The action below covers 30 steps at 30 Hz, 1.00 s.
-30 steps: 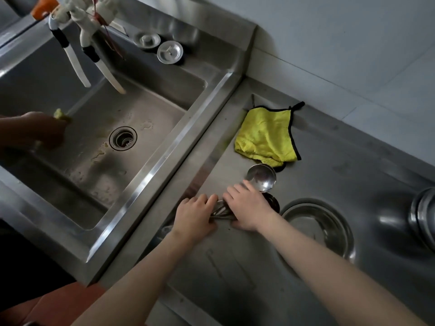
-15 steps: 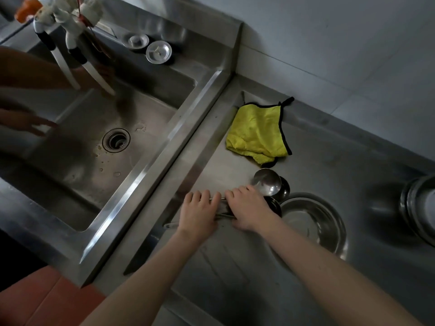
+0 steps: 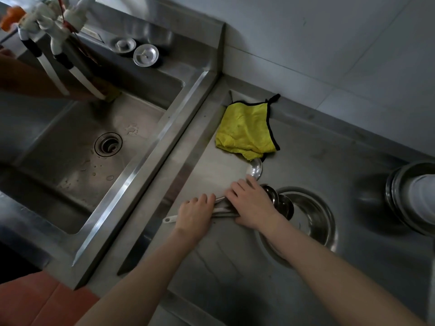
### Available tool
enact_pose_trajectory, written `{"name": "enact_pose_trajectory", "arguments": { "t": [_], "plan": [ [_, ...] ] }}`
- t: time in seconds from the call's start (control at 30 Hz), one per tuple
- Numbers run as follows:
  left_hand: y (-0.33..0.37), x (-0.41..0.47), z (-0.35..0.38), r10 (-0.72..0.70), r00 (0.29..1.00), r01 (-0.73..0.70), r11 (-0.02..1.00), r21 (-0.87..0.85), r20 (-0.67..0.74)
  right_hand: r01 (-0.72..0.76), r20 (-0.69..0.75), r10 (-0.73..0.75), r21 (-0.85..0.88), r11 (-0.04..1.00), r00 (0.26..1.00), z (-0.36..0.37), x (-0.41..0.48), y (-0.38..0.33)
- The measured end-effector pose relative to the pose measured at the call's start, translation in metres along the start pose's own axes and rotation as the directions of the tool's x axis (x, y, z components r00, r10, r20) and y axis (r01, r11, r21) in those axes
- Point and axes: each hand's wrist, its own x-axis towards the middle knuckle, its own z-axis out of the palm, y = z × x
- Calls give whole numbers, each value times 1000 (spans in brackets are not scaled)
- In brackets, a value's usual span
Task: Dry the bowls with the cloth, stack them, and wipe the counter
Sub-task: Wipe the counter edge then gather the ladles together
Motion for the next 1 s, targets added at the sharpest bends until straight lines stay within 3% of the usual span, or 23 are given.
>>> {"name": "enact_pose_trajectory", "arguments": {
  "t": [0.43, 0.83, 1.0],
  "plan": [
    [-5, -15, 1, 144, 989, -138, 983, 124, -43, -59, -110, 53, -52, 997, 992, 11, -17, -21],
    [-41, -37, -46, 264, 945, -237, 960, 152, -194, -162, -187, 137, -125, 979, 973, -51, -20, -58],
    [-54, -56, -88, 313, 919, -287, 948, 136, -241, -183, -290, 128, -169, 969, 948, -96, -28, -76]
  ]
}}
